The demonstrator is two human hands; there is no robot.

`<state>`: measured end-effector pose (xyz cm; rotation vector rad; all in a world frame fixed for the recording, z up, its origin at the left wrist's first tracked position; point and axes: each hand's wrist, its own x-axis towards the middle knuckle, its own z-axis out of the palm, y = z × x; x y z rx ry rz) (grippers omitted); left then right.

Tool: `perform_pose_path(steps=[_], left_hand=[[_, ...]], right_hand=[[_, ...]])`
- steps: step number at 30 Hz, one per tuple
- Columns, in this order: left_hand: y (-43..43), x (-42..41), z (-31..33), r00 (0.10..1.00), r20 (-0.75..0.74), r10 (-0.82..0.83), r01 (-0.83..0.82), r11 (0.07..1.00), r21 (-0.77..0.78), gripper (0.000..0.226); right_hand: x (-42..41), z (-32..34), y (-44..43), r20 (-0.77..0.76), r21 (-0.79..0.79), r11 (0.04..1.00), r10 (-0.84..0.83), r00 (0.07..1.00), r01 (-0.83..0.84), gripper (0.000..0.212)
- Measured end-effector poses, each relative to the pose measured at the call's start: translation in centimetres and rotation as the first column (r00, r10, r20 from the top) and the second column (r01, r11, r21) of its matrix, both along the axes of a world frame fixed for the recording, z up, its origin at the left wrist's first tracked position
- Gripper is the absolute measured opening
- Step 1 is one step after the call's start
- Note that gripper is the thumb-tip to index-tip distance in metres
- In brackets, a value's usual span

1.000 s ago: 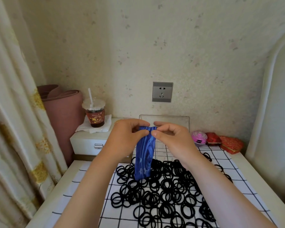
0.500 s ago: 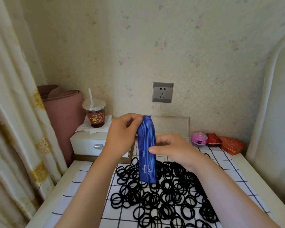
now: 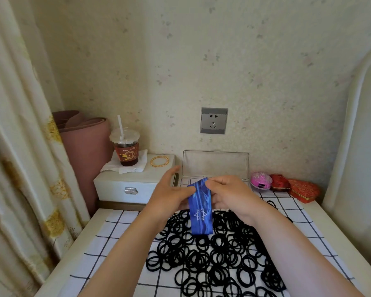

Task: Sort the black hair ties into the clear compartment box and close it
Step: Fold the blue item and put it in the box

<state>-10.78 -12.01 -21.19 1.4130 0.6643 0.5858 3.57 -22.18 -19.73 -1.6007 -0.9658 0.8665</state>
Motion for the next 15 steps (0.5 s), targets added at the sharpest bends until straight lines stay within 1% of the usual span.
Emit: perform_pose_path(steps=[2, 3, 5, 6, 8, 10, 11, 12, 15], left_hand=[[-0.2, 0.3, 0.0, 0.997, 0.018, 0.073, -0.075, 0.994, 0.075, 0.034], [-0.1, 0.4, -0.2, 0.996, 0.018, 0.087, -0.088, 0.991, 0.104, 0.025], [-0.1, 0.4, -0.4, 0.998, 0.003, 0.067, -0.067, 0.986, 0.156, 0.018], [0.0, 0.3, -0.4, 0.999, -0.024, 0.044, -0.039, 0.982, 0.184, 0.021], [0.2, 0.1, -0.4, 0.994, -0.102, -0.029, 0.053, 0.968, 0.243, 0.039], [0.5, -0.2, -0.3, 0.984, -0.169, -0.061, 0.111, 0.947, 0.301, 0.055], [0.7, -0.2, -0.3, 0.978, -0.200, -0.058, 0.126, 0.930, 0.345, 0.057], [0.8, -0.3, -0.3, 0.971, -0.234, -0.058, 0.148, 0.909, 0.389, 0.054], [0.6, -0.4, 0.0, 0.949, -0.306, -0.070, 0.212, 0.861, 0.462, 0.030]], right_hand=[[0.1, -0.3, 0.2, 0.037, -0.042, 0.997, -0.060, 0.997, 0.062, 0.020], [0.1, -0.5, 0.3, 0.029, -0.051, 0.993, -0.101, 0.994, 0.102, 0.017], [0.0, -0.7, 0.5, -0.052, -0.033, 0.988, -0.153, 0.987, 0.152, 0.021], [0.0, -0.6, 0.5, -0.090, -0.016, 0.989, -0.147, 0.985, 0.147, 0.022], [0.0, -0.5, 0.3, -0.100, 0.027, 0.995, -0.095, 0.990, 0.098, 0.025], [0.3, -0.5, 0.1, -0.002, 0.061, 0.997, -0.044, 0.999, 0.044, 0.031], [0.4, -0.4, 0.0, 0.048, 0.068, 0.997, -0.031, 0.998, 0.028, 0.034], [0.5, -0.4, 0.0, 0.081, 0.072, 0.997, -0.027, 0.996, 0.021, 0.035], [0.3, -0.3, 0.0, 0.155, 0.067, 0.998, -0.029, 0.987, 0.019, 0.036]])
